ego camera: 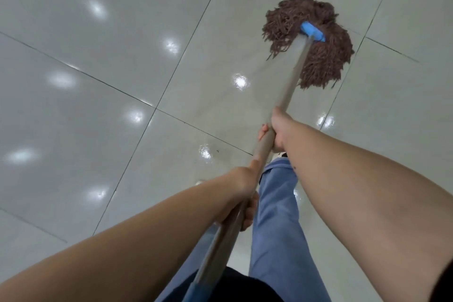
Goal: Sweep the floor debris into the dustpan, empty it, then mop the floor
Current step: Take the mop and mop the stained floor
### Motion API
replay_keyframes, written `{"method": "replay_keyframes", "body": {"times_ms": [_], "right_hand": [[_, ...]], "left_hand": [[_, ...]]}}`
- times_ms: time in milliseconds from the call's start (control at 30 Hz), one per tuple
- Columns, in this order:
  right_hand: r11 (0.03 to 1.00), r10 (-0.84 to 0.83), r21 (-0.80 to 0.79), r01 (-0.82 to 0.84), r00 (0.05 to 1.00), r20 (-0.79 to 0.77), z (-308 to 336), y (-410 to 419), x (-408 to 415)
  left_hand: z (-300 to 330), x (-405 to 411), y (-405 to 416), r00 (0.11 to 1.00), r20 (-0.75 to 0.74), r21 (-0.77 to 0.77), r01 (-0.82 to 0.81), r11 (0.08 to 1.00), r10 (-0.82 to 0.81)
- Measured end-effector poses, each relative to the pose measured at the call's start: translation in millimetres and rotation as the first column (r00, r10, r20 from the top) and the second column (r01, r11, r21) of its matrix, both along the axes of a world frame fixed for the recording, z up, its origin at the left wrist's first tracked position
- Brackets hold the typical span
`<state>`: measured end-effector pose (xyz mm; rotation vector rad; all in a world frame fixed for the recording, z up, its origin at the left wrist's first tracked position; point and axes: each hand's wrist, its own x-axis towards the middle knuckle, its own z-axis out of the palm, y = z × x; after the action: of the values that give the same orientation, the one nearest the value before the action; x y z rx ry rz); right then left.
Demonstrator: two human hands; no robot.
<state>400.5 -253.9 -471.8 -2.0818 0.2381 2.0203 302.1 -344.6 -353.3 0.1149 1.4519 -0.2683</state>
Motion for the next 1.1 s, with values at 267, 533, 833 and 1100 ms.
{"method": "replay_keyframes", "body": {"times_ms": [267, 533, 833, 1100], "right_hand": [[0.993, -0.049, 0.108, 0.050, 0.999, -0.008, 11, 127, 111], [0.993, -0.029, 0.115, 0.034, 0.998, -0.048, 24, 222, 175], [0.990, -0.053, 0.126, 0.058, 0.998, -0.042, 19, 363, 223], [0.989, -0.105, 0.095, 0.110, 0.993, -0.050, 13, 523, 263]], "left_hand": [[6, 117, 125, 0.997, 0.040, -0.020, -0.072, 0.997, 0.072], [20, 182, 221, 0.994, 0.026, 0.002, -0.102, 0.995, 0.102], [9, 226, 362, 0.995, 0.047, 0.062, -0.090, 0.994, 0.087], [0, 261, 523, 0.999, 0.033, 0.039, -0.038, 0.999, 0.037]]}}
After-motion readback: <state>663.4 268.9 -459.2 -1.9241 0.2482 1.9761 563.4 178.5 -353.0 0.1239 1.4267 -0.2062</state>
